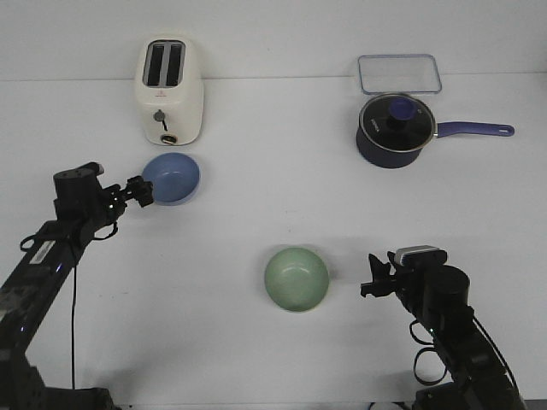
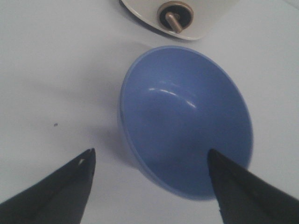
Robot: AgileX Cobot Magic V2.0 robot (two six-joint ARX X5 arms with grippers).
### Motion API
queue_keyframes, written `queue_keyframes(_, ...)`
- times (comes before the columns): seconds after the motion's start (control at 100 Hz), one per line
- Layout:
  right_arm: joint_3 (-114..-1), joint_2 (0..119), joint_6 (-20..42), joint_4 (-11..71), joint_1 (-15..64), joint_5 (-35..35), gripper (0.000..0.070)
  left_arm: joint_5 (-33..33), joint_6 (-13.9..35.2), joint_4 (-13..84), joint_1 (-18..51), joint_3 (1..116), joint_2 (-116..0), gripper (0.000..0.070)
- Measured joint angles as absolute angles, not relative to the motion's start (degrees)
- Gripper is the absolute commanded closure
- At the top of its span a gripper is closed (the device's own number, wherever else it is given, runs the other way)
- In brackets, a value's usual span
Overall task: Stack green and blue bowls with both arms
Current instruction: 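Reach the left gripper forward and grasp the rim of the light blue bowl, then lift the blue bowl with the left gripper and carry it over the green bowl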
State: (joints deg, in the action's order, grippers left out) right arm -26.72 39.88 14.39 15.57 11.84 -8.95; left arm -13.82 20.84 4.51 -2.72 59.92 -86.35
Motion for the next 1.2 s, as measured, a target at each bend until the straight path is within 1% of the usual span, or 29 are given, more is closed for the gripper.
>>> queue_keyframes(0.13, -26.7, 39.9, 14.4, 15.6, 11.8, -9.0, 0.0429, -13.8, 20.8, 4.8, -2.7, 65.9, -94.9, 0.0227)
queue_keyframes(0.28, -26.7, 39.9, 14.4, 15.6, 11.8, -9.0, 0.0429, -13.8, 20.9, 5.0, -2.7, 70.1, -101.8, 0.0256)
queue_keyframes(0.31, -26.7, 39.9, 14.4, 15.6, 11.8, -9.0, 0.0429, -13.9, 20.9, 5.0, -2.7, 70.4, -102.7, 0.0292)
queue_keyframes(0.32, -26.7, 39.9, 14.4, 15.6, 11.8, -9.0, 0.0429, -13.9, 20.9, 5.0, -2.7, 70.4, -102.9, 0.0321)
queue_keyframes(0.34, -26.7, 39.9, 14.4, 15.6, 11.8, -9.0, 0.0429, -13.8, 20.8, 5.0, -2.7, 70.5, -103.4, 0.0353)
queue_keyframes(0.4, -26.7, 39.9, 14.4, 15.6, 11.8, -9.0, 0.0429, -13.9, 20.8, 5.2, -2.6, 70.4, -103.9, 0.0514)
queue_keyframes(0.41, -26.7, 39.9, 14.4, 15.6, 11.8, -9.0, 0.0429, -13.8, 20.8, 5.2, -2.6, 70.4, -104.0, 0.0556)
queue_keyframes(0.43, -26.7, 39.9, 14.4, 15.6, 11.8, -9.0, 0.0429, -13.9, 20.8, 5.2, -2.5, 70.4, -104.0, 0.0597)
queue_keyframes(0.44, -26.7, 39.9, 14.4, 15.6, 11.8, -9.0, 0.0429, -13.9, 20.8, 5.2, -2.5, 70.4, -104.0, 0.0637)
queue_keyframes(0.47, -26.7, 39.9, 14.4, 15.6, 11.8, -8.9, 0.0429, -13.9, 20.8, 5.0, -2.5, 70.5, -104.0, 0.0691)
queue_keyframes(0.48, -26.7, 39.9, 14.5, 15.6, 11.8, -8.9, 0.0429, -13.9, 20.8, 4.9, -2.4, 70.5, -104.0, 0.07)
queue_keyframes(0.51, -26.7, 39.9, 14.5, 15.6, 11.8, -8.9, 0.0429, -14.1, 20.8, 4.6, -2.4, 70.5, -103.9, 0.0685)
queue_keyframes(0.6, -26.7, 39.9, 14.6, 15.8, 11.8, -8.9, 0.0429, -15.3, 20.8, 4.9, -2.3, 70.5, -103.8, 0.0686)
queue_keyframes(0.71, -26.7, 39.9, 14.8, 17.2, 11.8, -8.9, 0.0429, -19.2, 20.6, 6.3, -2.3, 70.5, -102.2, 0.0686)
queue_keyframes(0.91, -26.7, 39.9, 14.8, 17.9, 11.8, -8.9, 0.0429, -24.4, 19.5, 11.4, 0.6, 70.5, -90.9, 0.0685)
queue_keyframes(1.05, -26.7, 39.9, 14.8, 17.3, 11.8, -8.9, 0.0429, -26.0, 16.7, 17.9, 6.5, 70.6, -83.2, 0.0685)
queue_keyframes(1.2, -26.7, 39.9, 14.8, 17.3, 11.8, -8.9, 0.0429, -26.2, 15.4, 21.3, 16.6, 70.6, -79.0, 0.0685)
